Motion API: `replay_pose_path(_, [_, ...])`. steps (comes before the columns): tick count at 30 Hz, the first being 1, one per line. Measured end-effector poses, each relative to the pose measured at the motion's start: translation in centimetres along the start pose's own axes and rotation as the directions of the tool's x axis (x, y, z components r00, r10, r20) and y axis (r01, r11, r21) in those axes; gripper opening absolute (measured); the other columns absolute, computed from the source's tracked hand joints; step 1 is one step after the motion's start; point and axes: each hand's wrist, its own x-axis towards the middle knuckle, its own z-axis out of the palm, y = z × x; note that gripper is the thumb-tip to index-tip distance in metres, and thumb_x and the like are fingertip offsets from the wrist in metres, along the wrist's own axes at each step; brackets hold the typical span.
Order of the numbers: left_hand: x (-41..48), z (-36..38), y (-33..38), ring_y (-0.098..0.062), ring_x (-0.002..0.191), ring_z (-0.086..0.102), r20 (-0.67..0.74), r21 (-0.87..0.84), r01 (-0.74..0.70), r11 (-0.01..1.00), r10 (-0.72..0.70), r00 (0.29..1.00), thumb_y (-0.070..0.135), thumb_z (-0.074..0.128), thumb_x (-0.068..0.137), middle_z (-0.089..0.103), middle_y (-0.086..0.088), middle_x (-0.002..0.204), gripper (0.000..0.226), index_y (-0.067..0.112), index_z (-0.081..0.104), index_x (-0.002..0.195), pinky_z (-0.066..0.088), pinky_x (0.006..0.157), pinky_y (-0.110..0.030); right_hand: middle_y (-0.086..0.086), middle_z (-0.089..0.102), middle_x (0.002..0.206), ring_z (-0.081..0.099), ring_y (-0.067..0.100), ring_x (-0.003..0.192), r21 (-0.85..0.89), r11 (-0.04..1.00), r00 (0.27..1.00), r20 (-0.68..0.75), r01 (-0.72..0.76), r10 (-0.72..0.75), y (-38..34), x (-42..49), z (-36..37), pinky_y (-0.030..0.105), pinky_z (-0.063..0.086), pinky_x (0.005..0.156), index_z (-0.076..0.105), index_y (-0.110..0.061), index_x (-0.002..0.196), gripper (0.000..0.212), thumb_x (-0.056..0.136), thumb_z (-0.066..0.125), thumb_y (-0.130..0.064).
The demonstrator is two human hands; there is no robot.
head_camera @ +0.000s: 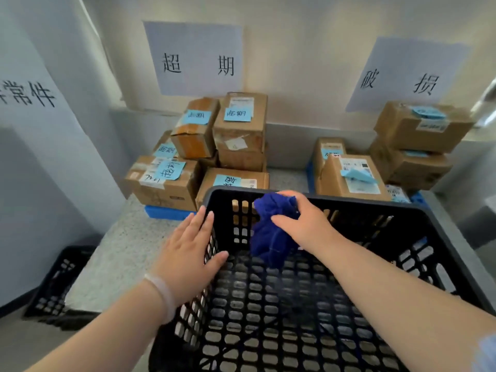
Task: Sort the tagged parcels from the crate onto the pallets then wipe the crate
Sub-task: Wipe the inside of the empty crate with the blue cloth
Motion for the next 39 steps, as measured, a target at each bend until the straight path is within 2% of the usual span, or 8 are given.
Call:
replay_pose_path(6, [0.4,0.8,-0.2,-0.013,0.151,-0.014,0.029,0.0,-0.009,1.0,0.009,1.0,0.08,0.011,0.079,-0.024,0.01,0.159,0.094,0.03,-0.014,0.155,-0.014,0.112,-0.022,0.004,0.046,0.134,0.041,0.014,0.125,-0.218,0.925,0.92,-0.176,0.31,-0.35,-3.7,4.4,6.6,0.006,0.022,0.104,0.056,-0.023,0.136,0.044,0.093,0.062,-0.017])
replay_pose_path(10, [0.7,0.8,-0.3,-0.014,0.149,-0.019,0.05,0.048,-0.018,0.999,0.016,0.999,0.077,-0.007,0.064,-0.029,0.008,0.157,0.103,0.029,-0.017,0.154,-0.016,0.115,-0.025,0.009,0.024,0.159,0.02,0.03,0.145,-0.653,0.661,0.911,0.115,0.37,-0.397,-3.6,7.8,10.1,0.042,0.017,0.118,0.04,-0.036,0.147,0.056,0.095,0.054,-0.02])
replay_pose_path(16, [0.7,1.3,-0.4,-0.012,0.15,-0.017,0.065,0.077,0.028,0.997,-0.033,0.997,0.08,-0.016,0.061,-0.035,0.013,0.15,0.108,0.026,-0.018,0.154,0.001,0.124,-0.037,0.007,0.035,0.146,0.037,0.03,0.132,-0.827,0.469,0.936,0.177,0.308,-0.304,-2.4,8.4,8.5,0.048,0.016,0.117,0.027,-0.036,0.149,0.061,0.094,0.046,-0.018])
replay_pose_path(20, [0.5,1.0,-0.2,-0.009,0.149,-0.016,0.082,0.08,0.047,0.996,-0.054,0.995,0.088,-0.032,0.046,-0.035,0.015,0.15,0.119,0.028,-0.025,0.149,-0.001,0.124,-0.033,0.005,0.034,0.147,0.035,0.028,0.134,-0.836,0.49,0.956,0.129,0.248,-0.264,0.2,7.6,4.6,0.05,0.009,0.12,0.025,-0.037,0.148,0.066,0.091,0.049,-0.013])
replay_pose_path(31, [0.3,0.5,0.7,-0.002,0.143,-0.016,0.054,0.133,0.055,0.99,-0.063,0.997,0.067,0.024,0.093,-0.035,0.015,0.15,0.084,0.025,-0.028,0.145,-0.006,0.115,-0.023,0.01,0.034,0.145,0.035,0.032,0.131,-0.894,0.423,0.967,-0.22,-0.148,-0.126,10.4,0.2,-14.6,0.041,0.027,0.112,0.024,-0.033,0.151,0.065,0.093,0.05,-0.019])
replay_pose_path(35, [0.3,0.4,1.3,-0.01,0.151,-0.007,0.08,0.135,0.079,0.988,-0.091,0.993,0.069,0.021,0.089,-0.034,0.016,0.151,0.084,0.025,-0.028,0.141,0.003,0.12,-0.028,0.005,0.037,0.145,0.04,0.029,0.128,-0.812,0.501,0.947,-0.317,-0.298,0.048,12.1,-1.2,-19.9,0.04,0.037,0.099,0.036,-0.037,0.144,0.053,0.092,0.034,-0.048])
replay_pose_path(37, [0.3,0.4,1.6,-0.01,0.151,-0.004,0.075,0.118,0.095,0.988,-0.104,0.992,0.071,0.019,0.083,-0.032,0.018,0.151,0.087,0.026,-0.025,0.143,0.004,0.121,-0.029,0.003,0.045,0.138,0.046,0.026,0.119,-0.766,0.584,0.948,-0.316,-0.269,0.022,12.8,-0.9,-20.6,0.036,0.036,0.086,0.047,-0.038,0.132,0.072,0.077,0.011,-0.066])
replay_pose_path(39, [0.2,0.5,1.8,-0.011,0.151,-0.001,0.06,0.101,0.115,0.988,-0.121,0.991,0.07,0.022,0.081,-0.028,0.019,0.151,0.09,0.024,-0.02,0.146,0.005,0.121,-0.03,0.002,0.045,0.139,0.046,0.021,0.113,-0.785,0.571,0.955,-0.297,-0.238,-0.01,13.0,-0.7,-20.5,0.034,0.033,0.082,0.047,-0.037,0.132,0.062,0.084,0.015,-0.06])
